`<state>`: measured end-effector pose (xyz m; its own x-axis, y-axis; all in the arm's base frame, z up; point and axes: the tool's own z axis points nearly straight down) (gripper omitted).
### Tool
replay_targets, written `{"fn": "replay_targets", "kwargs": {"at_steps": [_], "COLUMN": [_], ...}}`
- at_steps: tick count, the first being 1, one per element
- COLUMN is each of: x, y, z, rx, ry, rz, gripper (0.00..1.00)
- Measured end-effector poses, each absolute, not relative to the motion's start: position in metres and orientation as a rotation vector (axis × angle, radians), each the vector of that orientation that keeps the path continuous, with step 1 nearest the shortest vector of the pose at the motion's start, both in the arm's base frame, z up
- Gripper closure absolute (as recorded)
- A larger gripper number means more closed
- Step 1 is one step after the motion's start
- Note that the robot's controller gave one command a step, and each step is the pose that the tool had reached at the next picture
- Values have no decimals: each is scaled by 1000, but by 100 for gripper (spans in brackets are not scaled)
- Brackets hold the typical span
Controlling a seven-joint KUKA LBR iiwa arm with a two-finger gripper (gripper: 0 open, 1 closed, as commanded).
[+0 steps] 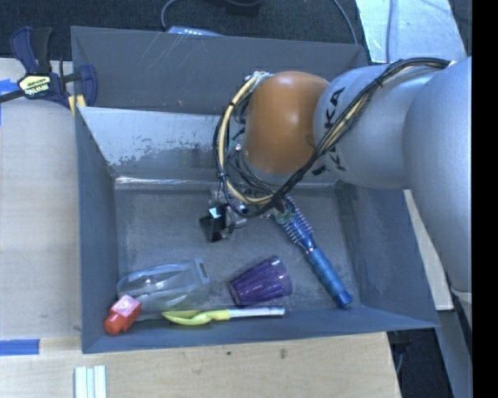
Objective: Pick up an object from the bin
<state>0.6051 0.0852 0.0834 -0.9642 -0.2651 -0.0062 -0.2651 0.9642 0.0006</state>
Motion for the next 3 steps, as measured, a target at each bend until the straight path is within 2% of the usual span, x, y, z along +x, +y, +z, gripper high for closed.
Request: {"fn": "replay_targets", "kwargs": {"at_steps": [1,2,3], "x": [605,605,605], "y": [85,84,84], "z": [83,194,194], "rx": [-419,-498,-497], "ry": [3107,3092,3093], "rz": [2,2,3], "gripper": [100,100,100]}}
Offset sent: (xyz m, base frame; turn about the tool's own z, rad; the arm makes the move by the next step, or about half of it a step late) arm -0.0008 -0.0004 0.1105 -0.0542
